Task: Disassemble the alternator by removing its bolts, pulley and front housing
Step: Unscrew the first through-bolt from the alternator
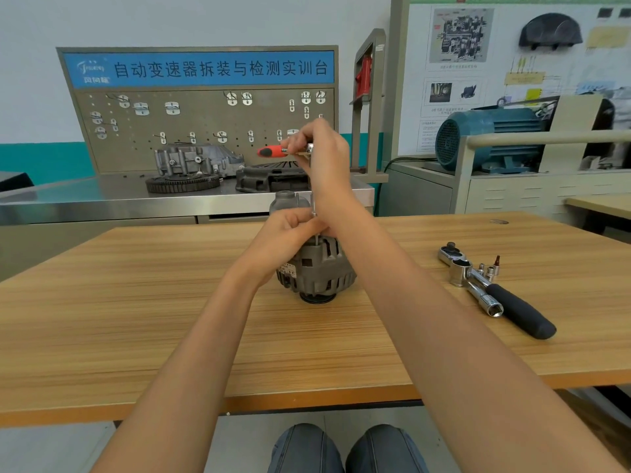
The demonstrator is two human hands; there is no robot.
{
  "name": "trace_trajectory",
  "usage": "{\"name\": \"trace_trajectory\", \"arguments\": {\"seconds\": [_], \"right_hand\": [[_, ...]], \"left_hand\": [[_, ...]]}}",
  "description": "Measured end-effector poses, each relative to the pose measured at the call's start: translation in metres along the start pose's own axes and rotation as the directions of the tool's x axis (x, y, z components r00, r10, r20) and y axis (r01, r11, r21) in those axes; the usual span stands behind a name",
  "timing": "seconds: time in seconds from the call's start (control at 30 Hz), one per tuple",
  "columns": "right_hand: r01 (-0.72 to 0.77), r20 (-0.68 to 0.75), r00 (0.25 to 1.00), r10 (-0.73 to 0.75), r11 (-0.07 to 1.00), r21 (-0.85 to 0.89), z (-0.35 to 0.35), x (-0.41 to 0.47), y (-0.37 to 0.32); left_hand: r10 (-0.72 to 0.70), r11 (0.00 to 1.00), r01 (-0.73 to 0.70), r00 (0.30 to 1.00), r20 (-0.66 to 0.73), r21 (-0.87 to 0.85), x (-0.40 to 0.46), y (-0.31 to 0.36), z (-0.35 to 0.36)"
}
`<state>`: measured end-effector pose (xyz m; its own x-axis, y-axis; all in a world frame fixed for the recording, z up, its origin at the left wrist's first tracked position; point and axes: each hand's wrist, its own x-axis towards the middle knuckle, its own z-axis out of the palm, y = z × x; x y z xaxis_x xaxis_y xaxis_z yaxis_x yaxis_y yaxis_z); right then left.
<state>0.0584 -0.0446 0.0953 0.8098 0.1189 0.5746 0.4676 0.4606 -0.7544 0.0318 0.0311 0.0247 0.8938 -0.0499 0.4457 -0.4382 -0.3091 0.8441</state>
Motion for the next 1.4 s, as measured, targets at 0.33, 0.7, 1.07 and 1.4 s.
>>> {"name": "trace_trajectory", "arguments": {"seconds": [0.33,0.7,1.07,1.4], "right_hand": [[0.244,0.017,0.845,-0.534,0.359,-0.901,0.001,-0.014,0.02],[-0.112,0.145,0.984,0.102,0.992,0.062,-0.004,0.009,0.0],[0.269,-0.033,0.951,-0.307,0.874,-0.404,0.005,-0.009,0.013],[0.315,-0.02,0.864,-0.504,0.571,-0.758,0.006,-0.011,0.02]], "left_hand": [[0.009,0.999,-0.003,0.995,-0.1,0.053,0.004,-0.007,0.0],[0.022,0.999,-0.021,1.0,0.004,-0.028,0.002,-0.001,0.0],[-0.006,0.999,0.008,0.998,-0.062,0.04,-0.001,-0.003,-0.002],[-0.033,0.995,0.044,0.992,-0.124,0.088,0.004,-0.005,0.0]]}}
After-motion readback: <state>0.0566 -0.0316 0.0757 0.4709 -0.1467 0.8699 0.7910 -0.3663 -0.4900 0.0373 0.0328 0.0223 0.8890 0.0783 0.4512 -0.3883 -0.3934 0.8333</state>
